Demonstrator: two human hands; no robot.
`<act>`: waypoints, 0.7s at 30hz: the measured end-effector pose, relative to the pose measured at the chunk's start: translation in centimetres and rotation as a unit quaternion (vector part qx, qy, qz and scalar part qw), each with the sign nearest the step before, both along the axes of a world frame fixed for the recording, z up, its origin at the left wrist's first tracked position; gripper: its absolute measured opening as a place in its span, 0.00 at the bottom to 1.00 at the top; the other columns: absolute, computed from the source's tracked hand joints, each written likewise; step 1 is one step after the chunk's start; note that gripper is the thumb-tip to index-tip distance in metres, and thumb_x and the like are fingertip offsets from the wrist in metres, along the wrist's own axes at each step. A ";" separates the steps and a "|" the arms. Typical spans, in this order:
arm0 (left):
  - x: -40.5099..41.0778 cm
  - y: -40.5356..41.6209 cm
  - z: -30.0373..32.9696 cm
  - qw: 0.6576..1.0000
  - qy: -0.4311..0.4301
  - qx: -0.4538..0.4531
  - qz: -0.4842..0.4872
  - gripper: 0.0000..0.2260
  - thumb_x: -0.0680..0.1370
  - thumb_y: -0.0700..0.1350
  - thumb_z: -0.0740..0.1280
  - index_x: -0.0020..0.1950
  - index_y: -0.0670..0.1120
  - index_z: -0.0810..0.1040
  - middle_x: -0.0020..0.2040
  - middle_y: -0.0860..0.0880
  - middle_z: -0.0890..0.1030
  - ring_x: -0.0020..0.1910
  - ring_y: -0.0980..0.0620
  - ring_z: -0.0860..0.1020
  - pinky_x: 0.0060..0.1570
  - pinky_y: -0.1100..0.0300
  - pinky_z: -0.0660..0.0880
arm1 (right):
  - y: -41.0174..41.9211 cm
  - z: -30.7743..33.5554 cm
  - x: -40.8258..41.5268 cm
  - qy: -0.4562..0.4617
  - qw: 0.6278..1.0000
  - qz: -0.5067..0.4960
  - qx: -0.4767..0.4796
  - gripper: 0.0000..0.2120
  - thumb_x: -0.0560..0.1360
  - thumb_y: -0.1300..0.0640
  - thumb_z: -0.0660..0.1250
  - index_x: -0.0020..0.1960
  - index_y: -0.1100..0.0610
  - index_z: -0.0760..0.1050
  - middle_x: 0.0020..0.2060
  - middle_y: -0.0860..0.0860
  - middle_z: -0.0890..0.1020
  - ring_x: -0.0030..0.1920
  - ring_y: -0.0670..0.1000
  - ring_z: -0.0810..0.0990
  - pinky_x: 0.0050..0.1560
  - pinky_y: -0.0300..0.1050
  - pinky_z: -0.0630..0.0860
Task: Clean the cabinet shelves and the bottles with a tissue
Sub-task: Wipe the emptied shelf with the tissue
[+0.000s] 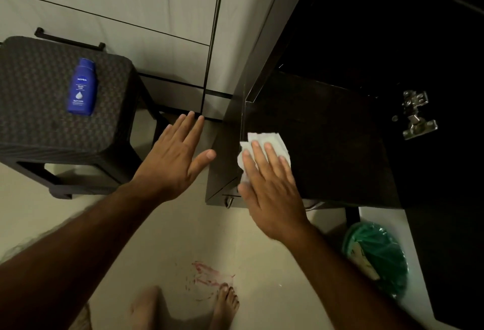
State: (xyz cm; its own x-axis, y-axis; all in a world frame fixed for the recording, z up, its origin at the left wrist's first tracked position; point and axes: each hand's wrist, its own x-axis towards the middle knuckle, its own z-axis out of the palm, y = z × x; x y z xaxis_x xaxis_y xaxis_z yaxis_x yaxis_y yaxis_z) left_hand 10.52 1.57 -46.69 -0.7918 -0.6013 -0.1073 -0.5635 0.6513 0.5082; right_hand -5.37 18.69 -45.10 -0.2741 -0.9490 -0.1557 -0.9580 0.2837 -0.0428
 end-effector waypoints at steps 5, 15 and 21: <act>1.0 -0.5 0.1 1.000 0.006 0.008 0.002 0.41 0.70 0.74 0.30 0.76 0.51 0.38 0.79 0.47 0.42 0.78 0.52 0.41 0.76 0.53 0.43 | 1.6 -0.9 -0.1 0.034 0.995 -0.094 0.018 0.30 0.81 0.43 0.37 0.80 0.54 0.48 0.79 0.55 0.47 0.79 0.57 0.43 0.76 0.60 0.50; 0.8 -0.9 -0.4 1.000 0.006 0.007 0.010 0.40 0.70 0.74 0.31 0.75 0.52 0.38 0.79 0.48 0.43 0.78 0.53 0.41 0.76 0.55 0.42 | -9.4 -0.5 -0.4 -0.001 0.993 -0.121 -0.002 0.29 0.83 0.44 0.44 0.80 0.51 0.42 0.79 0.54 0.40 0.78 0.57 0.36 0.77 0.56 0.40; -0.6 -1.1 0.2 1.000 0.003 0.008 -0.003 0.39 0.71 0.73 0.34 0.77 0.52 0.40 0.79 0.48 0.43 0.76 0.55 0.40 0.73 0.58 0.40 | -9.9 0.4 -1.7 -0.010 0.999 -0.040 0.009 0.28 0.83 0.45 0.46 0.80 0.54 0.46 0.79 0.50 0.43 0.78 0.52 0.37 0.77 0.54 0.39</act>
